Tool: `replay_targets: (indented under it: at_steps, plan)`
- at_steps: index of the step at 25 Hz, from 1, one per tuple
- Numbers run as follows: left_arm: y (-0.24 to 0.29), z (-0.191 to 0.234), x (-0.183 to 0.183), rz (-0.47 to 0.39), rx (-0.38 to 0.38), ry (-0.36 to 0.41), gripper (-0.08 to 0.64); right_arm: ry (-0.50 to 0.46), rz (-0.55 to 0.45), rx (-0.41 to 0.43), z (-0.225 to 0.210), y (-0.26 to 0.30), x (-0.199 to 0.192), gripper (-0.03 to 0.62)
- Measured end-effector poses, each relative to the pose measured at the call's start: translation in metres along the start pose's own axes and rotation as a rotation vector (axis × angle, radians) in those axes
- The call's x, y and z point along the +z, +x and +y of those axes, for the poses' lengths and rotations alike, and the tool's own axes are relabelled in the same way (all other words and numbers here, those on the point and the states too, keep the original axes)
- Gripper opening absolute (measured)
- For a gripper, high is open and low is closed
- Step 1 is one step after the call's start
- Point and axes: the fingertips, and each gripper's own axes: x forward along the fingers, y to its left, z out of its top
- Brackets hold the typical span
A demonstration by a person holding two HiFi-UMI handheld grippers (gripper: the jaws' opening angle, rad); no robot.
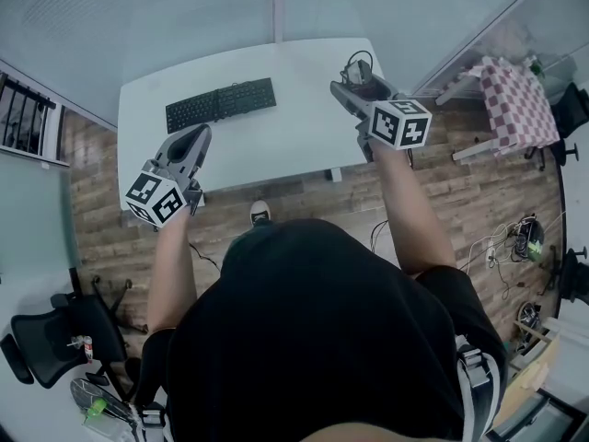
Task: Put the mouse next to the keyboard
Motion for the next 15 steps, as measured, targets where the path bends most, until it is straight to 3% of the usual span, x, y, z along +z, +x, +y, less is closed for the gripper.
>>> replay_targets:
  at_steps: [15]
  plan:
    - [0.012,0.019,-0.001,0.017,-0.012,-0.01,0.023,0.008,-0.012,-0.031,-0.011,0.015,0.005,0.411]
